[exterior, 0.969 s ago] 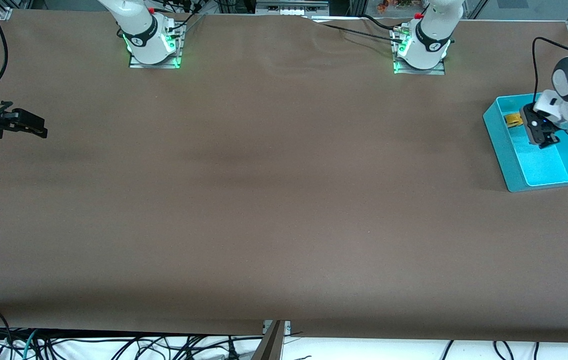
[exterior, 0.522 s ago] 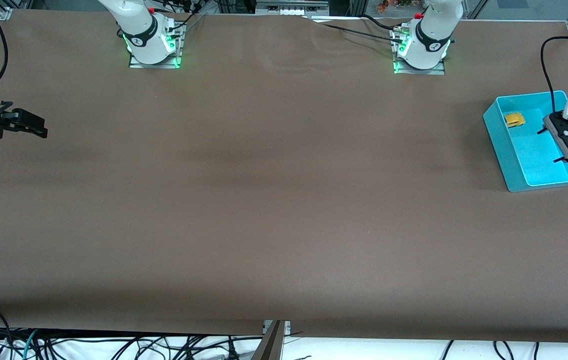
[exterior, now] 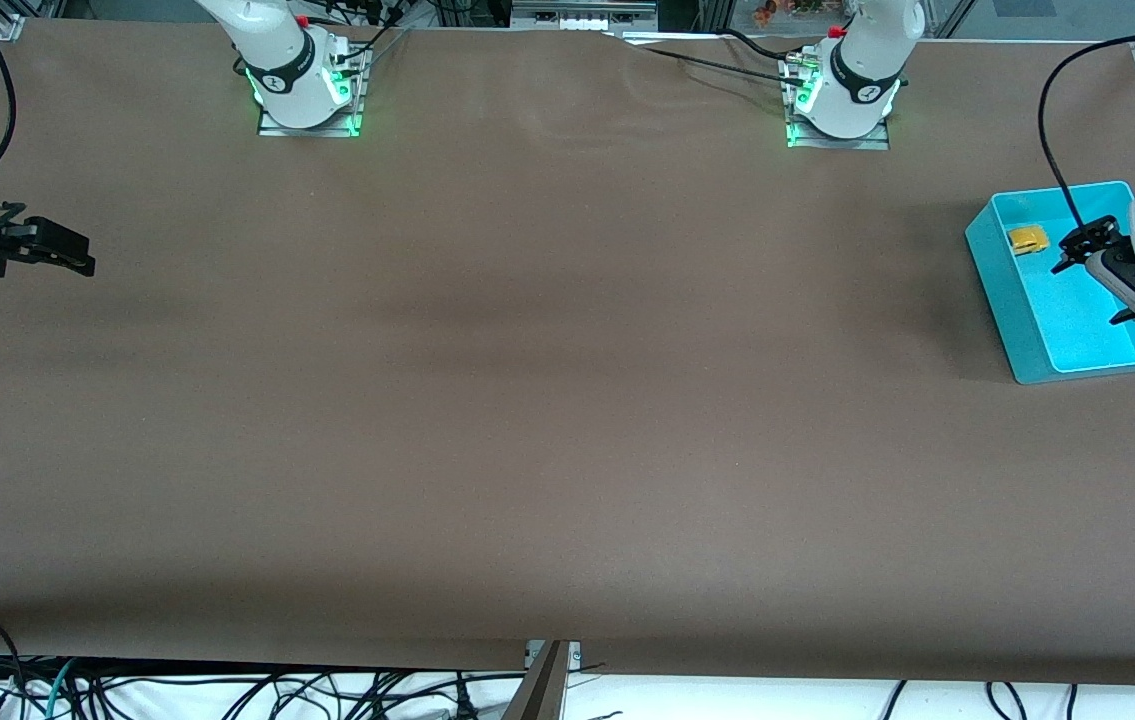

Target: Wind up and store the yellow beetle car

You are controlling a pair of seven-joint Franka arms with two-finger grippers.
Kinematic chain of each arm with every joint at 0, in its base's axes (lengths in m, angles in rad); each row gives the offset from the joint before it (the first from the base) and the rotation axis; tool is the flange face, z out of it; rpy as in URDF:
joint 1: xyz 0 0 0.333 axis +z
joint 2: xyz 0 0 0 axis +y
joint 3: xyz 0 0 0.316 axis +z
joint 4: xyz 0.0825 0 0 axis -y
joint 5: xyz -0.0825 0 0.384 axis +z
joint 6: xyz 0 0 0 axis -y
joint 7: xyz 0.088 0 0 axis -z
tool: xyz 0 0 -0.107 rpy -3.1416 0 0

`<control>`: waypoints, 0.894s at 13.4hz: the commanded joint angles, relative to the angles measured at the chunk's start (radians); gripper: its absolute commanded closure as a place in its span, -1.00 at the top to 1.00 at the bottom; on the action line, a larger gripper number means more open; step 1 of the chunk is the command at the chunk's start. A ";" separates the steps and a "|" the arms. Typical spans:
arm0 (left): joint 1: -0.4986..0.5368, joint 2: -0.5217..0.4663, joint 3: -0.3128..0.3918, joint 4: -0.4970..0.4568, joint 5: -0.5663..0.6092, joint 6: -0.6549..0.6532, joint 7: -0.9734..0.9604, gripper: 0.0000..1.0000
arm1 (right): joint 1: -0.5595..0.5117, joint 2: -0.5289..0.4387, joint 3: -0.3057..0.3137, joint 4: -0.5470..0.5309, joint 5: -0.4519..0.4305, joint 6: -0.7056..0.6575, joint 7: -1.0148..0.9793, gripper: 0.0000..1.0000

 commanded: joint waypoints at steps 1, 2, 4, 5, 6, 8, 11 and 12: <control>-0.082 -0.049 0.009 0.082 -0.021 -0.149 -0.340 1.00 | -0.004 0.006 0.004 0.018 0.015 -0.005 0.012 1.00; -0.119 -0.060 0.009 0.123 -0.019 -0.201 -0.461 1.00 | -0.005 0.006 0.004 0.018 0.015 -0.005 0.012 1.00; -0.185 -0.075 0.015 0.198 -0.019 -0.278 -0.640 1.00 | -0.004 0.006 0.004 0.018 0.015 -0.005 0.012 1.00; -0.207 -0.077 0.015 0.230 -0.019 -0.309 -0.716 1.00 | -0.005 0.006 0.004 0.018 0.015 -0.005 0.012 1.00; -0.224 -0.081 0.015 0.256 -0.019 -0.322 -0.772 1.00 | -0.005 0.006 0.004 0.018 0.015 -0.005 0.012 1.00; -0.239 -0.080 0.017 0.284 -0.021 -0.326 -0.798 1.00 | -0.005 0.006 0.004 0.018 0.015 -0.005 0.012 1.00; -0.239 -0.083 0.008 0.289 -0.065 -0.323 -0.826 1.00 | -0.005 0.006 0.004 0.018 0.015 -0.005 0.012 1.00; -0.239 -0.083 0.006 0.289 -0.067 -0.325 -0.858 1.00 | -0.004 0.006 0.004 0.018 0.015 -0.005 0.012 1.00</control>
